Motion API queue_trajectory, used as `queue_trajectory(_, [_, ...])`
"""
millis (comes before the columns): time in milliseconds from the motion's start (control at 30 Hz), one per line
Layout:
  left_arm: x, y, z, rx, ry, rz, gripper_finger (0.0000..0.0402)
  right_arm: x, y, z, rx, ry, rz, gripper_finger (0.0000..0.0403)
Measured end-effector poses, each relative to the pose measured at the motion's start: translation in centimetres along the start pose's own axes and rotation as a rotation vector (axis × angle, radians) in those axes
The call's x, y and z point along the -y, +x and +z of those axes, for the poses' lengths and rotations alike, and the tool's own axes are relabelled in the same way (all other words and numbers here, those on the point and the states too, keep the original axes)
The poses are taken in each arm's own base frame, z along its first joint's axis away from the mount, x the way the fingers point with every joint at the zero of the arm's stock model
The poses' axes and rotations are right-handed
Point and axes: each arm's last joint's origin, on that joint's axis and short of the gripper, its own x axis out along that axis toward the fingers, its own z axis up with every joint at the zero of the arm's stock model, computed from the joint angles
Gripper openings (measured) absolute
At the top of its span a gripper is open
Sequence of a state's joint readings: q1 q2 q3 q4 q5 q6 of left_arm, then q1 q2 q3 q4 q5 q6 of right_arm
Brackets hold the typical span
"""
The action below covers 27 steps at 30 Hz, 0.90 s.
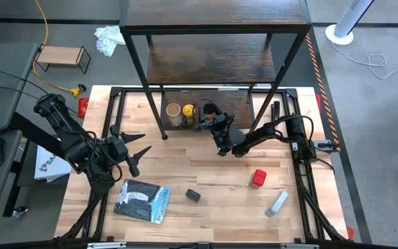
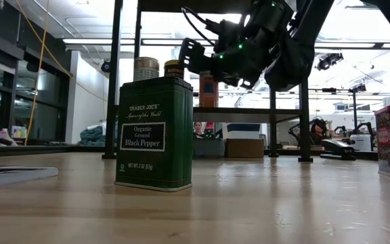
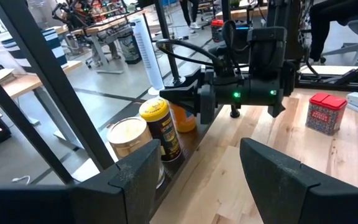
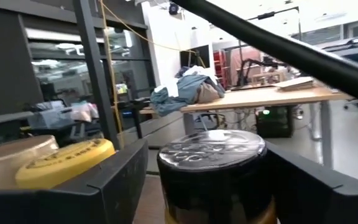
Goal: Shelf spices
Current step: Put the orange seasoning bottle on the shelf, then put the red seasoning can on the shelf
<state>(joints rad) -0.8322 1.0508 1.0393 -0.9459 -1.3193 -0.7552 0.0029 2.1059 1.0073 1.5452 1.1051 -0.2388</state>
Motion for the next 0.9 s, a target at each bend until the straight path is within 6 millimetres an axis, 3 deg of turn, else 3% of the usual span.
queue_trajectory(267, [0.0,0.0,0.0,0.000,-0.010,0.000,0.0216,-0.2,-0.2,0.3,0.002,0.002,0.018,0.0291])
queue_trajectory(567, [0.0,0.0,0.0,0.000,-0.014,0.000,0.0216,-1.8,-1.1,4.7,0.000,-0.165,-0.047,0.0292])
queue_trajectory(700, [0.0,0.0,0.0,-0.012,-0.037,-0.014,0.0216,-2.3,-2.1,8.0,-0.011,-0.225,-0.077,0.0293])
queue_trajectory(900, [-0.2,0.1,1.6,-0.134,-0.111,-0.136,0.0216,-3.2,-6.5,17.0,-0.063,-0.259,-0.048,0.0293])
